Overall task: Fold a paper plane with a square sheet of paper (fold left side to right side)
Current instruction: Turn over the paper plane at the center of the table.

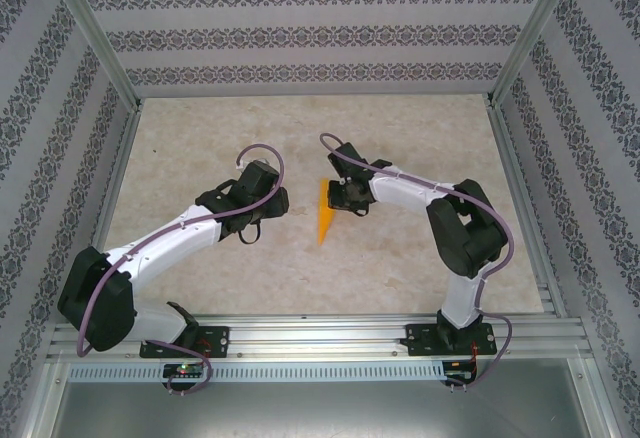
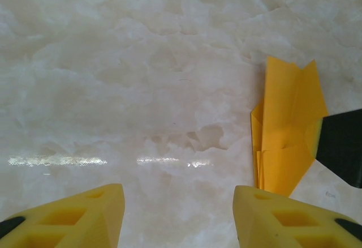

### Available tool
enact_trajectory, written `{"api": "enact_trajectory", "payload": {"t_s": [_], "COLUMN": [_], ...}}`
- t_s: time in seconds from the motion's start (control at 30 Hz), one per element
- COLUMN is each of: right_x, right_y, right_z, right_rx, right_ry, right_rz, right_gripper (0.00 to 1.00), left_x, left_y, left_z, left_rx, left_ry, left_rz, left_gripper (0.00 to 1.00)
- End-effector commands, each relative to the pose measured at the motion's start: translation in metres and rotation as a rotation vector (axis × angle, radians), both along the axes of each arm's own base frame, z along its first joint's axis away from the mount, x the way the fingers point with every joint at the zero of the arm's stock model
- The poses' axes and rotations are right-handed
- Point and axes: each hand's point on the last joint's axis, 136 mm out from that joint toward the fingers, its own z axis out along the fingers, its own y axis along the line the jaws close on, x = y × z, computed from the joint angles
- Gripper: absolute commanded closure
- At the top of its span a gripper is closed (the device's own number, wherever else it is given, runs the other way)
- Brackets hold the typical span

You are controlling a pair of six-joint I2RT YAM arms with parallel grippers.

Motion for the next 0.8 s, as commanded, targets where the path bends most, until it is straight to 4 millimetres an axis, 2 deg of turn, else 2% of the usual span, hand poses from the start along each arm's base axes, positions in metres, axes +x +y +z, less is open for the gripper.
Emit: {"api": "enact_trajectory", "payload": {"t_s": [0.0,0.1,0.27,0.43,0.47,0.5,0.53,0.6,0.7,0.77], "right_x": [-0.001,-0.001,0.001,0.008,0.009,0.011,0.012,0.015,0.015,0.011], "right_y": [-0.007,-0.011,-0.029,-0.061,-0.066,-0.071,-0.074,-0.084,-0.1,-0.104], "right_z": [0.001,0.009,0.01,-0.004,-0.005,-0.004,-0.002,0.007,0.03,0.048], "right_rx": [0.06,0.114,0.207,0.213,0.211,0.207,0.193,0.134,0.006,-0.074], "right_ry": [0.02,0.006,0.027,0.055,0.057,0.054,0.042,0.013,-0.036,-0.076], "right_rz": [-0.025,-0.003,0.064,0.077,0.073,0.064,0.062,0.045,0.02,0.03], "right_gripper": [0.9,1.0,1.0,1.0,0.97,0.91,0.83,0.75,0.64,0.6], "left_x": [0.0,-0.001,0.0,0.0,0.0,0.001,0.001,0.001,0.002,0.003], "left_y": [0.008,0.008,0.009,0.009,0.008,0.008,0.009,0.009,0.01,0.011], "left_z": [0.002,0.003,0.004,0.005,0.005,0.005,0.005,0.006,0.008,0.009], "left_rx": [0.015,0.02,0.026,0.027,0.028,0.03,0.034,0.039,0.043,0.048], "left_ry": [-0.001,0.0,-0.003,-0.005,-0.005,-0.004,-0.005,-0.007,-0.014,-0.019], "left_rz": [0.029,0.028,0.023,0.02,0.019,0.018,0.018,0.017,0.02,0.023], "left_gripper": [0.45,0.45,0.45,0.45,0.45,0.45,0.45,0.44,0.44,0.44]}}
